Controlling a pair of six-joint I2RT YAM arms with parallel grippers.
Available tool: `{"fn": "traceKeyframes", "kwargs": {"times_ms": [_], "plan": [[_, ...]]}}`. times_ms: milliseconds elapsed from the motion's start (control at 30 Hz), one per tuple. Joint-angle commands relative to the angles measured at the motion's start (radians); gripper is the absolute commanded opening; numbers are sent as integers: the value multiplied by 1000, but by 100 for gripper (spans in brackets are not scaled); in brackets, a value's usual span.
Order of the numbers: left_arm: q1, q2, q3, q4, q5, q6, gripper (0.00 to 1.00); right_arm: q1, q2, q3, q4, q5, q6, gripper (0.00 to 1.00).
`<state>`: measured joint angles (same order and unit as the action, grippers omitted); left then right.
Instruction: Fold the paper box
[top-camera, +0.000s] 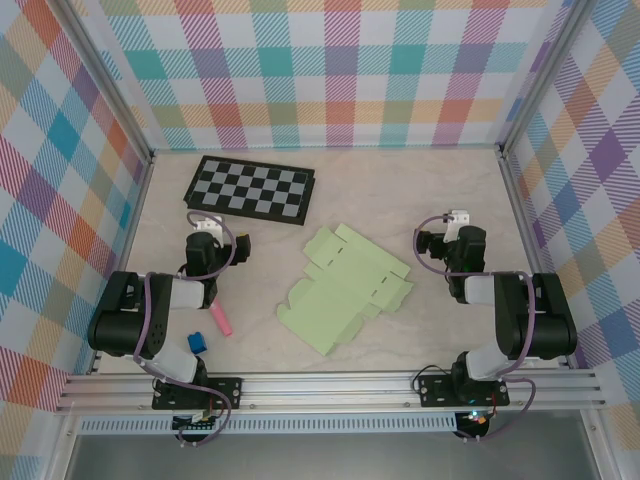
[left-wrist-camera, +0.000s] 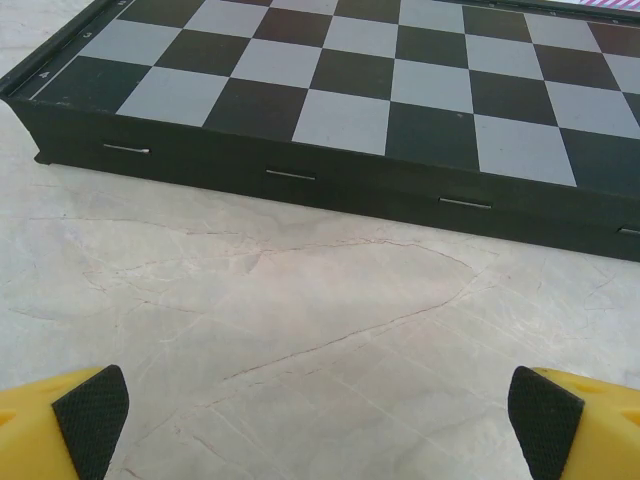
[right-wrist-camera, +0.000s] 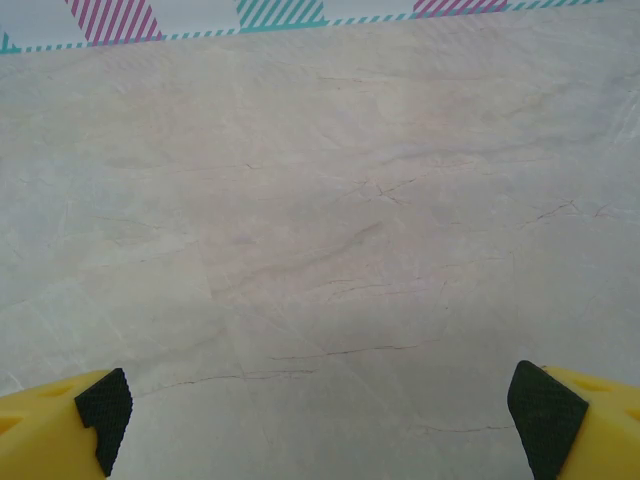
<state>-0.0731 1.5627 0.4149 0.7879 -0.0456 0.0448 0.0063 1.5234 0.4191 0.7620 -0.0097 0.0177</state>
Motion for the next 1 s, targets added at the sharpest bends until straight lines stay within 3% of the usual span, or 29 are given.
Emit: {"fn": "traceKeyframes", "kwargs": {"times_ms": [0, 367, 467, 833, 900, 967], "plan": [[10, 3, 10, 12, -11, -8, 100, -4, 3, 8, 19, -21, -9, 100], [10, 1, 9, 15, -8, -8, 100, -5, 3, 9, 17, -25, -7, 100], [8, -21, -13, 33, 61, 22, 100, -5, 3, 8, 19, -24, -9, 100], [7, -25, -14, 39, 43, 19, 100, -5, -18, -2, 22, 39, 20, 100], [-28, -164, 1, -91, -16, 42, 100, -3, -128, 13, -95, 101, 40, 100], [-101, -323, 22, -219, -139, 50, 100, -4, -261, 80, -346, 220, 133, 100]]}}
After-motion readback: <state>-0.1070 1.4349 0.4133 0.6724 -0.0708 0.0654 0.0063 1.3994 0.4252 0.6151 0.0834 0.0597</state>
